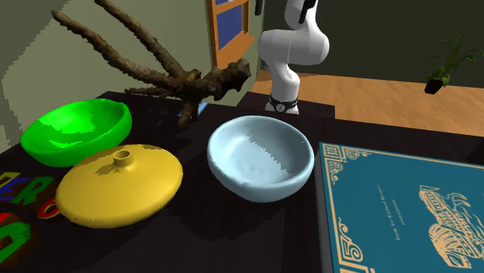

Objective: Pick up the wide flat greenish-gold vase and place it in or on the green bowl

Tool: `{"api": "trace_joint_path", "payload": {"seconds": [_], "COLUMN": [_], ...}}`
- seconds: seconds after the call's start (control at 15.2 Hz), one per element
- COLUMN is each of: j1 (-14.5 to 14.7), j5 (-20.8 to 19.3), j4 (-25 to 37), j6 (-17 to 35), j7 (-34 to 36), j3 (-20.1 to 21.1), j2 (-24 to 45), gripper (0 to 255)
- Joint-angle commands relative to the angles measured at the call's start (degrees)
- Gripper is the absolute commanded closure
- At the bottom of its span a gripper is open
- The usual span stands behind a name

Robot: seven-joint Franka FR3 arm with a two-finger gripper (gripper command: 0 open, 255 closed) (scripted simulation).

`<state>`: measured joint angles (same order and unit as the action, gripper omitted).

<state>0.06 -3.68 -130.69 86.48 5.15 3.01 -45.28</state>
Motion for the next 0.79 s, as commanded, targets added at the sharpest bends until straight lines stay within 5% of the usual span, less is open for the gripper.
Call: {"api": "trace_joint_path", "payload": {"seconds": [0.0,0.73], "j1": [0.0,-1.5], "j5": [0.0,-4.2], "j4": [0.0,7.0], "j6": [0.0,15.4], "j7": [0.0,-6.6], "j3": [0.0,-4.6], "j2": [0.0,19.3], "gripper": [0,0]}}
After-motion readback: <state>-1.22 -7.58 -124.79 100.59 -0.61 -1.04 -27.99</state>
